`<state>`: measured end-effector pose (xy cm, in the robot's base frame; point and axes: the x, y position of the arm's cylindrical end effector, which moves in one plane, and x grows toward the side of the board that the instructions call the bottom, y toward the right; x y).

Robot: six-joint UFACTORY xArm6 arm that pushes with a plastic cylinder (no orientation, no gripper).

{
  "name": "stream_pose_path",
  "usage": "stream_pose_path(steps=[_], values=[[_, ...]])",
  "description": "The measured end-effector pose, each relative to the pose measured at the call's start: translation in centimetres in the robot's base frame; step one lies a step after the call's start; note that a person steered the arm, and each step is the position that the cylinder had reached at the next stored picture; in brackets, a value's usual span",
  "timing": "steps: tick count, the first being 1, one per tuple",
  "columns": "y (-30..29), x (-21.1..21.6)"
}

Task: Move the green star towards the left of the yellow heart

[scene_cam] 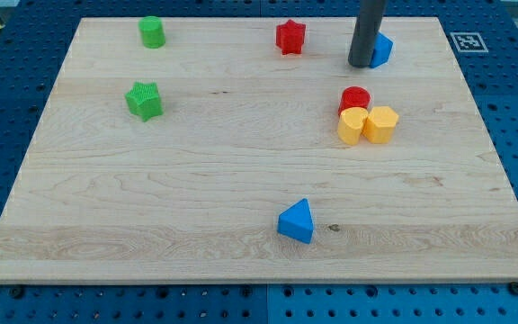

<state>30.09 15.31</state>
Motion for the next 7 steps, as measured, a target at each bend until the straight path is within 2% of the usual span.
stream_pose_path(steps=[2, 4, 5, 7], values=[[1.9, -0.2], [4.2, -2.9], [4.2, -2.9], [0.4, -2.9]])
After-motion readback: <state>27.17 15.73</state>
